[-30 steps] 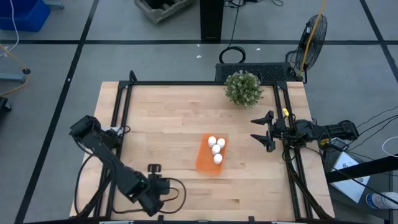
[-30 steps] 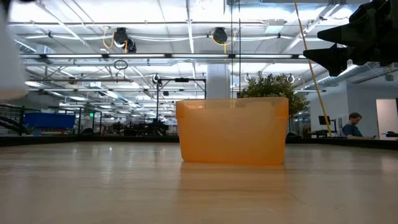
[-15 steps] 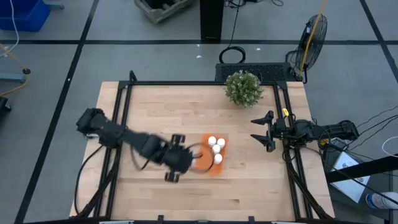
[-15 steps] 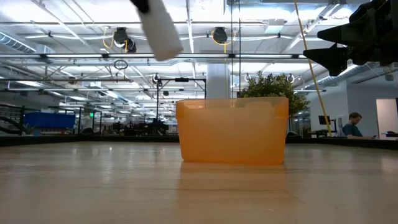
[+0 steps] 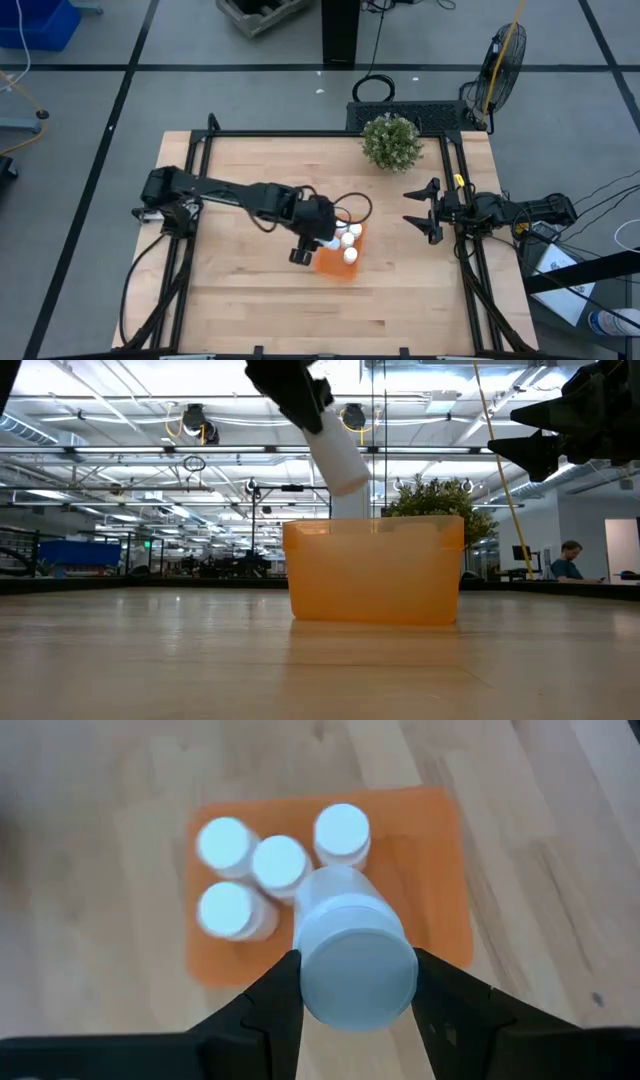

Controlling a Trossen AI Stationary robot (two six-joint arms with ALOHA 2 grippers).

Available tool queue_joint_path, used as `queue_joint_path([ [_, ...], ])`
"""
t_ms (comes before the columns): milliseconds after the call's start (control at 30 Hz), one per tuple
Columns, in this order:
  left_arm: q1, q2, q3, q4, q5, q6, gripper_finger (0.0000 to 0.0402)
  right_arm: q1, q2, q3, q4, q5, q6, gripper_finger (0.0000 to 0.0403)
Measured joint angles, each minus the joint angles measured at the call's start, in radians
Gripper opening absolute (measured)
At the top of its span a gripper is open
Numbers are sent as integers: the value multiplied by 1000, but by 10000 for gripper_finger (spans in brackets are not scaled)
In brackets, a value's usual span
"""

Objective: Pick and place pill bottles into a basket
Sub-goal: Put the white pill bottle into the orange container

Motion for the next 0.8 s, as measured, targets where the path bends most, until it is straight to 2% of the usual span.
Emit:
queue_joint_path([
  [100, 12, 57, 26, -2, 52, 36, 162, 0, 0, 0, 0, 0, 0, 313],
  [433, 9, 244, 219, -167, 78, 126, 162, 0, 0, 0, 0, 0, 0, 313],
  [800, -8, 305, 230, -236, 99, 132, 162, 0, 0, 0, -1, 0, 0, 313],
])
